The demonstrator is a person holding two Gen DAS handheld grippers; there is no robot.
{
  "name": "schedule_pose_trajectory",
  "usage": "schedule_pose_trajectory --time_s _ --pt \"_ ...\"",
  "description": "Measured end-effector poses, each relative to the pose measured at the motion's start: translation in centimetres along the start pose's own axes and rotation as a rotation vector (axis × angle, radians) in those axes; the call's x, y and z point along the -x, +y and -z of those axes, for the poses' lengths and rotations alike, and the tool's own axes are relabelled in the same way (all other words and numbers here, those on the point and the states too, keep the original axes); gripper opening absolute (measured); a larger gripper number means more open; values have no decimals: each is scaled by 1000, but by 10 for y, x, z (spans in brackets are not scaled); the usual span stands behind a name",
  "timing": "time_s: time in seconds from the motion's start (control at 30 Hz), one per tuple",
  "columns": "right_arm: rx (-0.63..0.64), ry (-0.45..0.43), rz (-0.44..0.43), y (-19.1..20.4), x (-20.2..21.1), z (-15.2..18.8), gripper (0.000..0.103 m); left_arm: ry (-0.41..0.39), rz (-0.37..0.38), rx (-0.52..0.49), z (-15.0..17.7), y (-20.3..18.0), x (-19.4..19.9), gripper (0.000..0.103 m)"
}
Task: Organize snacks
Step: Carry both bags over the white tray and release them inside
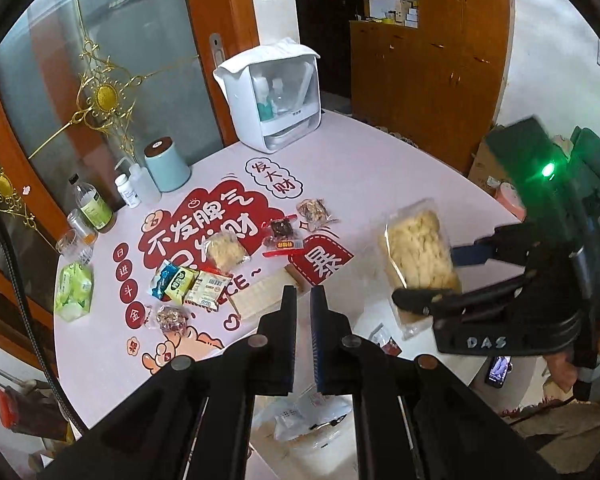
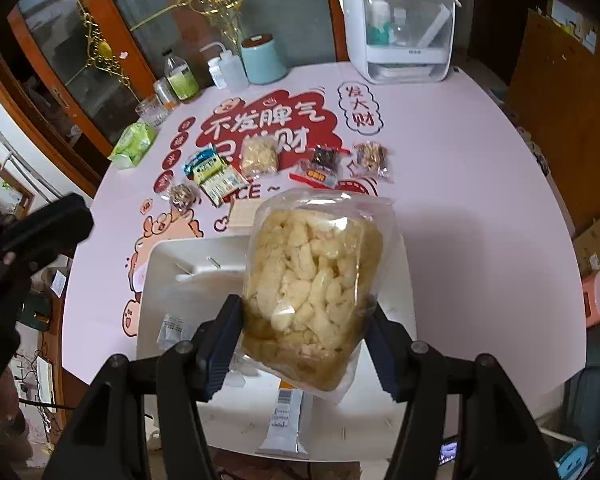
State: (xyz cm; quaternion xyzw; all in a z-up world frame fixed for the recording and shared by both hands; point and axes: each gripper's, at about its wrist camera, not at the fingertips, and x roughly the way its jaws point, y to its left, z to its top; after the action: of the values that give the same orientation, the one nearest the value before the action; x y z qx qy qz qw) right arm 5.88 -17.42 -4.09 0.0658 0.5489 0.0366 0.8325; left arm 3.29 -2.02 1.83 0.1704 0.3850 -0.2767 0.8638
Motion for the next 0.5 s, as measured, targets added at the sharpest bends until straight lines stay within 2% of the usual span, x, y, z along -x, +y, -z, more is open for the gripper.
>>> schedule_pose_trajectory --time_s 0.1,0.17,0.23,0.3,0.5 --pt "-18 22 -2 -3 -5 3 60 -4 -14 -9 -1 -3 -1 6" --pt "-27 24 -6 -4 -6 5 61 8 -26 -11 0 -5 -5 19" --pt "-31 13 -9 -5 -5 5 62 9 -37 -17 2 -7 -6 54" --pt "-35 3 -12 -5 -2 5 67 -6 -64 -33 4 -11 -5 71" --pt "-29 -10 -3 -2 2 3 69 -16 -84 -49 5 -12 -4 74"
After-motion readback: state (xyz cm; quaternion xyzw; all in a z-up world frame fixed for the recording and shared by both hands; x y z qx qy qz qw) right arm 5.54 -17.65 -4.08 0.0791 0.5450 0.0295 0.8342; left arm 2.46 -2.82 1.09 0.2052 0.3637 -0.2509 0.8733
